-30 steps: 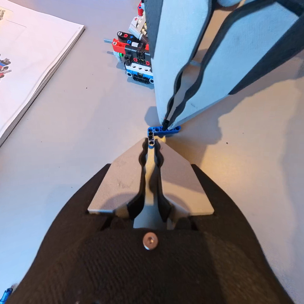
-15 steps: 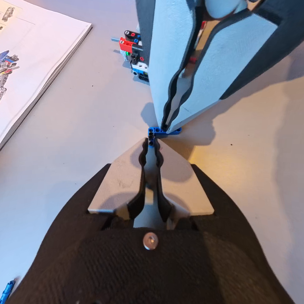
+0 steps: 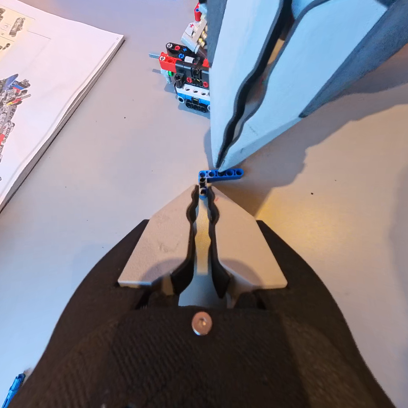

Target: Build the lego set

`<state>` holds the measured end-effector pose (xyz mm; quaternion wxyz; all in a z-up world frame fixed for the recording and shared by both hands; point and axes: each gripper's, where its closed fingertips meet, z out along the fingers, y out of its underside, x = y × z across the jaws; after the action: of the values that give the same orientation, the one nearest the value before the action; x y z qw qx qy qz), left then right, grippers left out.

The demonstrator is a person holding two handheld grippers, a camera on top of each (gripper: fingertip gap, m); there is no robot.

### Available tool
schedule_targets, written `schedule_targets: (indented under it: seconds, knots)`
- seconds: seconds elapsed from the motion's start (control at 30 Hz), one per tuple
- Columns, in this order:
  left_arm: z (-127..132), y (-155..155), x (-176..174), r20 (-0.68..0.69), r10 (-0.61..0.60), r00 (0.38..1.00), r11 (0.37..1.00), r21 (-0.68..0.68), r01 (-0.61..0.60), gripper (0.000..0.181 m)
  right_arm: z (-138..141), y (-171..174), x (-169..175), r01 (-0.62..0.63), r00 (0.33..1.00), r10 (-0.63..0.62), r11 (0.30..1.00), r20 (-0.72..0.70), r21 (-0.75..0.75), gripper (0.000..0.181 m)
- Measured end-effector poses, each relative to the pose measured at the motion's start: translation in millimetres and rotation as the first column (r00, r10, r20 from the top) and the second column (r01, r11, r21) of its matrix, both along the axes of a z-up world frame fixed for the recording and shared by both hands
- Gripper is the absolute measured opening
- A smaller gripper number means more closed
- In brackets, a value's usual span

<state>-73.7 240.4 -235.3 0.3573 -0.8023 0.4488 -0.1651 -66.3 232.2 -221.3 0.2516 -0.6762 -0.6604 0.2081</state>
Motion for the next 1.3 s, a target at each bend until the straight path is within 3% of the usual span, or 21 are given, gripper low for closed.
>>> schedule_targets:
  seconds: [0.1, 0.2, 0.33, 0.47, 0.63, 0.8, 0.97, 1.13, 1.3]
  knots:
    - [0.1, -0.1, 0.1, 0.000, 0.000, 1.000, 1.000, 0.001, 0.000, 0.005, 10.3, -1.9, -2.9, -0.007, 0.999, 0.008, 1.000, -0.041, 0.012, 0.000]
    - [0.1, 0.0, -0.9, -0.003, 0.008, 1.000, 1.000, 0.002, -0.008, 0.005, -8.4, -11.1, 1.7, -0.020, 0.999, 0.021, 0.999, 0.025, -0.042, 0.000]
    - [0.1, -6.7, -1.4, 0.004, -0.004, 1.000, 1.000, -0.006, 0.004, 0.005, 13.9, -14.6, -6.5, 0.021, 0.987, -0.036, 0.995, -0.156, -0.095, 0.000]
    - [0.3, -20.7, -1.7, 0.015, -0.052, 0.999, 0.998, -0.023, 0.052, 0.005, 38.1, -23.5, -6.2, 0.028, 0.925, -0.087, 0.986, -0.369, -0.163, 0.000]
    - [1.1, -31.7, -5.1, -0.019, -0.071, 0.997, 0.997, 0.029, 0.072, 0.005, 45.2, -30.7, 6.1, 0.049, 0.869, -0.114, 0.988, -0.481, -0.147, 0.005]
    - [9.5, -26.0, -18.4, -0.022, 0.025, 0.999, 0.992, 0.124, -0.022, 0.032, 45.9, -32.3, 21.9, 0.066, 0.849, -0.060, 0.998, -0.524, -0.006, 0.010]
    - [19.2, -32.2, -32.5, 0.064, 0.115, 0.991, 0.986, 0.111, -0.121, 0.050, 52.7, -29.0, 39.9, 0.106, 0.834, 0.004, 0.980, -0.552, 0.167, 0.009]
    - [38.6, -44.6, -48.3, 0.183, 0.156, 0.971, 0.969, 0.160, -0.186, 0.041, 56.6, -25.2, 54.1, 0.135, 0.822, 0.015, 0.966, -0.569, 0.221, 0.003]
    - [49.1, -46.7, -50.8, 0.221, 0.149, 0.964, 0.954, 0.226, -0.199, 0.027, 64.3, -19.0, 59.7, 0.149, 0.782, -0.031, 0.979, -0.623, 0.138, 0.001]
